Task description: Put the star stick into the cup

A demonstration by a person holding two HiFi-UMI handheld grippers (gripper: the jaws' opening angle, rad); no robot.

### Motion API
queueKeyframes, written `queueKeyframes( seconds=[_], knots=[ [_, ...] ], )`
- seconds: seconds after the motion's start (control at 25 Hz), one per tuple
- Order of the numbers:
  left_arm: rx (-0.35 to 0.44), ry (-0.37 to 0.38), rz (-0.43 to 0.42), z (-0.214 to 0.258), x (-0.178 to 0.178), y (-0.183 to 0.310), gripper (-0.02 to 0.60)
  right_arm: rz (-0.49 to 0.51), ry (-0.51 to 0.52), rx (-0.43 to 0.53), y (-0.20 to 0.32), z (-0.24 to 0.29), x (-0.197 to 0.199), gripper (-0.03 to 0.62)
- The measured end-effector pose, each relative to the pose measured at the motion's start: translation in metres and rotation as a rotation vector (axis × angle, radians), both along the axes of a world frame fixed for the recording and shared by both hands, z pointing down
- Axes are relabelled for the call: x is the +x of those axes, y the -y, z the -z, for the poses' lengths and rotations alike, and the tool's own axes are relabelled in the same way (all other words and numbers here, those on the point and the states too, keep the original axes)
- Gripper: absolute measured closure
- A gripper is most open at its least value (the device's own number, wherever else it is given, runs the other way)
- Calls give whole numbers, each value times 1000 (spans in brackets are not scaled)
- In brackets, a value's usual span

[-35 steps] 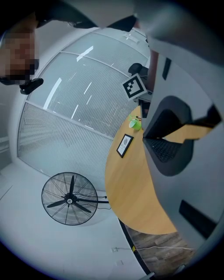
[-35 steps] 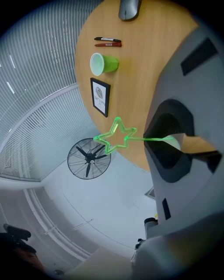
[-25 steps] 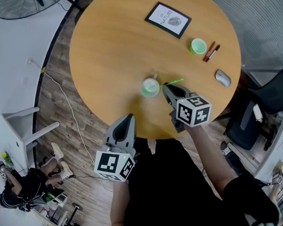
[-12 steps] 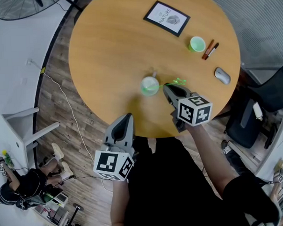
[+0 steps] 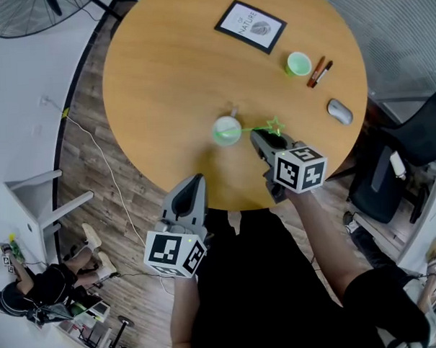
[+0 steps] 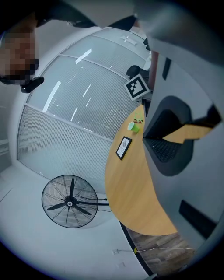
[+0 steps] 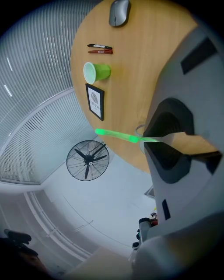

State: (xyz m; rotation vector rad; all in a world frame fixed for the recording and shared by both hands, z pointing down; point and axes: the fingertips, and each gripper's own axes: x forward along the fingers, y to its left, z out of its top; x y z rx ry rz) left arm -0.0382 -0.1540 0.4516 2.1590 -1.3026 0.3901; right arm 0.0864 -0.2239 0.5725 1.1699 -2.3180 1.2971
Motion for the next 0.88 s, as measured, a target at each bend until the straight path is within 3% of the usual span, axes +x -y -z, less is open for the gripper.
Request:
queueKeyframes(
  seconds=[0.68,0.88],
  knots=[
    [2,-8,-45,1,-10,-18,584,-53,25,1,-25,3,-3,545],
    [47,-43,-125,11,-18,-25,583,-118,-3,43,-41,21,-6,548]
  ],
)
